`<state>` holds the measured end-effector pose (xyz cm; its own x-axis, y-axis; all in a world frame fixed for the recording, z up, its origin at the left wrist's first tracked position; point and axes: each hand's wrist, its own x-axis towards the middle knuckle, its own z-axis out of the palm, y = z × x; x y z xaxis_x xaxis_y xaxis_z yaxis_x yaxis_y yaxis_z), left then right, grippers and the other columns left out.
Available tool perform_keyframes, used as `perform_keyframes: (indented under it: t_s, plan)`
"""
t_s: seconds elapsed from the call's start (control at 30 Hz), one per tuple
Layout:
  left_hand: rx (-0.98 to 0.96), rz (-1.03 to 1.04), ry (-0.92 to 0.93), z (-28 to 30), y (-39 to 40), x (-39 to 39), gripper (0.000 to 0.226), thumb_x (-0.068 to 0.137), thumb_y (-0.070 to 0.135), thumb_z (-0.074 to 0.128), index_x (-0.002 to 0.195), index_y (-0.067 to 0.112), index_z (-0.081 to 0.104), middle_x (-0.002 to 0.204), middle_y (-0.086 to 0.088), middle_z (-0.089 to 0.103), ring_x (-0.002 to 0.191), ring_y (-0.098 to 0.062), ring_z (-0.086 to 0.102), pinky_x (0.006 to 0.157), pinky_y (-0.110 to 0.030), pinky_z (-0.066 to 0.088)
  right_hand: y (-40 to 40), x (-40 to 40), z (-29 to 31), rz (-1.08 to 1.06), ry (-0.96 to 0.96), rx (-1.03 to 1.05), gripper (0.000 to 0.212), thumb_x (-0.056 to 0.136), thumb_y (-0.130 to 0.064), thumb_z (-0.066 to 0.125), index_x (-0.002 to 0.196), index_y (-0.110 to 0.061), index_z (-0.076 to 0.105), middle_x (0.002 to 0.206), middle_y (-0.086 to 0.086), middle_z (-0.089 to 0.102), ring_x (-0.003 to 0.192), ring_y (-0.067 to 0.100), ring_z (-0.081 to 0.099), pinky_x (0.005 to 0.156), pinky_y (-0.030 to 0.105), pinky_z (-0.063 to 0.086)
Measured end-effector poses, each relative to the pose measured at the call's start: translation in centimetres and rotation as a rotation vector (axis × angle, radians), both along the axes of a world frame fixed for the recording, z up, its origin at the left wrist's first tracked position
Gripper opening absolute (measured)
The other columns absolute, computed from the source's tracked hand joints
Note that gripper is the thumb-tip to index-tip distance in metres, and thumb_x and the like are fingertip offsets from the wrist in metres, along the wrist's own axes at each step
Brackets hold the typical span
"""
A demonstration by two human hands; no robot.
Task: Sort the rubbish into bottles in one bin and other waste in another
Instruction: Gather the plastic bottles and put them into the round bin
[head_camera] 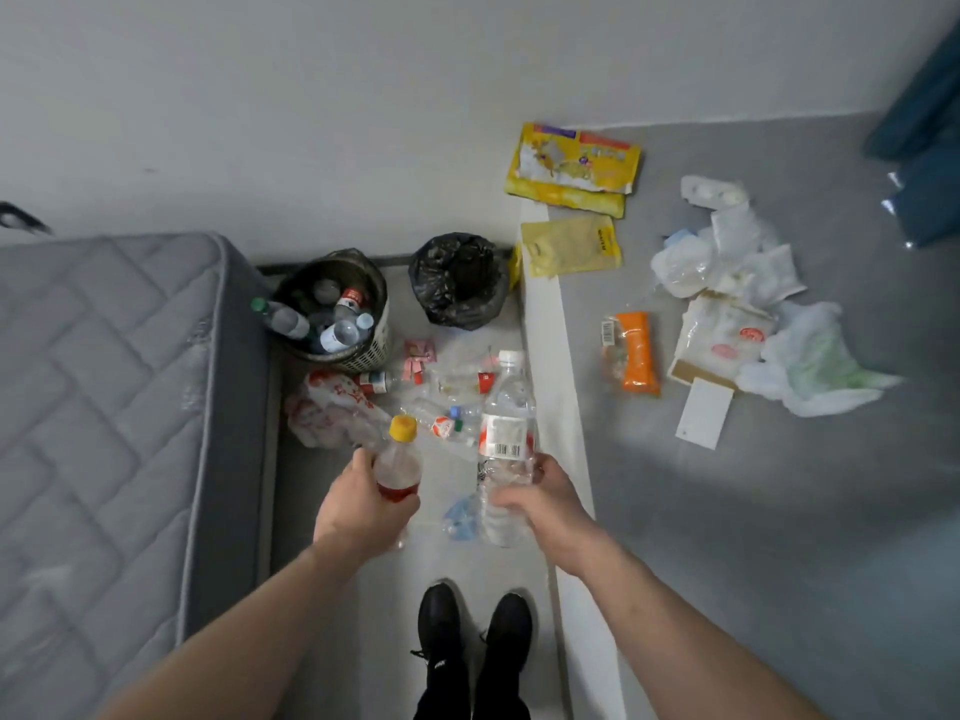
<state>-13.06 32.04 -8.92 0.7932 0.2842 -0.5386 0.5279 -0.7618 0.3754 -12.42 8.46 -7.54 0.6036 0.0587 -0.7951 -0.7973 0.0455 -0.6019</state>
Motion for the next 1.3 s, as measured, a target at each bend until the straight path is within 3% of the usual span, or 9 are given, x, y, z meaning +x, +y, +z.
perform_keyframes:
  t_s: [0.1, 0.27, 0.5, 0.67, 0.83, 0.97, 1.1, 1.3]
  plan:
    - [0.012, -0.009, -0.008, 4.1, 0.6, -1.0, 0.046, 0.068, 0.045, 0.071, 0.099, 0.027, 0.042, 0.092, 0.007, 0.059, 0.083, -0.021, 0.060, 0.072, -0.039, 0.052, 0.2, 0.9, 3.9, 0.161, -0.108, -0.127, 0.070, 0.065, -0.002, 0.075, 0.124, -0.029, 0.049, 0.115, -0.007, 0.065, 0.106, 0.014, 0.065, 0.081, 0.029, 0.051]
    - [0.006, -0.025, -0.010, 11.0, 1.2, -3.4, 0.047, 0.070, 0.043, 0.069, 0.104, 0.030, 0.040, 0.092, 0.006, 0.062, 0.076, -0.017, 0.061, 0.062, -0.034, 0.046, 1.0, -0.3, 10.0, 0.220, -0.179, -0.281, 0.052, 0.055, -0.024, 0.082, 0.103, -0.034, 0.064, 0.094, -0.014, 0.074, 0.090, 0.006, 0.070, 0.086, 0.030, 0.057]
    - [-0.017, 0.007, -0.115, 17.1, 0.6, -6.0, 0.050, 0.070, 0.045, 0.074, 0.099, 0.022, 0.041, 0.097, 0.003, 0.055, 0.089, -0.026, 0.060, 0.074, -0.039, 0.049, 1.2, -4.2, 16.2, 0.238, -0.285, -0.429, 0.056, 0.062, -0.046, 0.083, 0.111, -0.044, 0.056, 0.102, -0.022, 0.068, 0.094, -0.003, 0.064, 0.081, 0.023, 0.052]
    - [-0.056, 0.000, -0.152, 19.8, 1.9, -6.5, 0.048, 0.067, 0.049, 0.074, 0.100, 0.029, 0.045, 0.094, 0.007, 0.053, 0.083, -0.021, 0.058, 0.072, -0.037, 0.047, 2.2, -5.5, 18.0, 0.246, -0.277, -0.562, 0.069, 0.060, -0.063, 0.076, 0.121, -0.042, 0.053, 0.103, -0.017, 0.067, 0.094, 0.009, 0.065, 0.083, 0.030, 0.055]
    - [-0.075, -0.020, -0.144, 21.1, 6.2, -5.7, 0.054, 0.070, 0.064, 0.069, 0.109, 0.032, 0.050, 0.100, 0.008, 0.053, 0.095, -0.017, 0.059, 0.077, -0.033, 0.047, 5.3, -5.4, 19.0, 0.267, -0.282, -0.590, 0.040, 0.060, -0.050, 0.082, 0.092, -0.042, 0.059, 0.098, -0.018, 0.066, 0.092, 0.008, 0.064, 0.083, 0.028, 0.054]
    - [-0.088, -0.060, -0.097, 21.9, 10.2, -3.7, 0.068, 0.075, 0.060, 0.071, 0.130, 0.026, 0.051, 0.115, 0.003, 0.050, 0.102, -0.021, 0.060, 0.081, -0.032, 0.047, 8.3, -4.5, 19.5, 0.214, -0.236, -0.653, 0.045, 0.055, -0.050, 0.083, 0.093, -0.032, 0.066, 0.086, -0.016, 0.071, 0.082, 0.005, 0.067, 0.078, 0.028, 0.057]
    - [-0.115, -0.112, -0.117, 23.1, 14.7, -1.2, 0.060, 0.073, 0.052, 0.072, 0.123, 0.027, 0.051, 0.113, 0.000, 0.054, 0.105, -0.027, 0.061, 0.087, -0.037, 0.051, 12.1, -3.2, 19.9, 0.204, -0.227, -0.704, 0.045, 0.055, -0.050, 0.086, 0.091, -0.029, 0.067, 0.085, -0.016, 0.071, 0.082, 0.008, 0.067, 0.076, 0.027, 0.056]
    - [-0.113, -0.174, -0.122, 23.8, 19.0, 2.5, 0.067, 0.066, 0.071, 0.060, 0.119, 0.032, 0.052, 0.110, 0.005, 0.056, 0.100, -0.022, 0.062, 0.086, -0.038, 0.052, 16.8, -0.7, 21.4, 0.120, -0.246, -0.703, 0.038, 0.059, -0.042, 0.088, 0.086, -0.029, 0.066, 0.084, -0.015, 0.069, 0.081, 0.010, 0.065, 0.075, 0.024, 0.051]
